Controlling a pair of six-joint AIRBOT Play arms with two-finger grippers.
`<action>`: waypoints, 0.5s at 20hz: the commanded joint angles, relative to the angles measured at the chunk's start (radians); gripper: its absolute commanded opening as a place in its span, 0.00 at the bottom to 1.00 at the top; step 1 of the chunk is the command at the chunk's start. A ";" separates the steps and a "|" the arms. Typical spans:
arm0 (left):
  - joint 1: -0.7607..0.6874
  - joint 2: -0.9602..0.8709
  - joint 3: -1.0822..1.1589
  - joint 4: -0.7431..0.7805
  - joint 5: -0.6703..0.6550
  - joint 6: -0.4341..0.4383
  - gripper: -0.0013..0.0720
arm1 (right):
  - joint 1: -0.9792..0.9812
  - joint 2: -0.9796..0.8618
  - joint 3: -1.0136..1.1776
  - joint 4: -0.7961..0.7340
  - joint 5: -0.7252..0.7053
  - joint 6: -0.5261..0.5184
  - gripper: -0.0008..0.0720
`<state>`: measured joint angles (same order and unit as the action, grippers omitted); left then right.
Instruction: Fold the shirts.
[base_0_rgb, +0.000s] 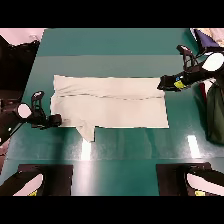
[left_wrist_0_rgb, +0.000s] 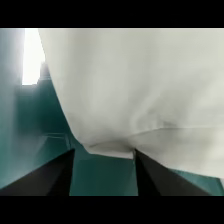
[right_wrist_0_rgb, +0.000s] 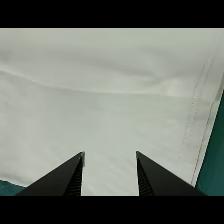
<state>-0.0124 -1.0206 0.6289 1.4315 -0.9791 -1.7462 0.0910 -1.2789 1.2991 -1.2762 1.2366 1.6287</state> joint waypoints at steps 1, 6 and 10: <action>0.001 -0.032 0.000 0.000 0.013 -0.013 0.64 | 0.000 0.001 0.000 0.001 0.013 0.000 0.54; 0.001 -0.044 0.000 -0.002 0.029 -0.011 0.06 | 0.000 0.001 0.000 0.000 0.073 -0.030 0.53; 0.001 -0.041 0.087 0.007 -0.043 0.046 0.06 | -0.033 0.017 -0.046 -0.009 0.184 -0.068 0.53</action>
<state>-0.0120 -1.0618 0.6659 1.4376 -0.9752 -1.7458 0.0795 -1.2736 1.2831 -1.2789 1.3487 1.5848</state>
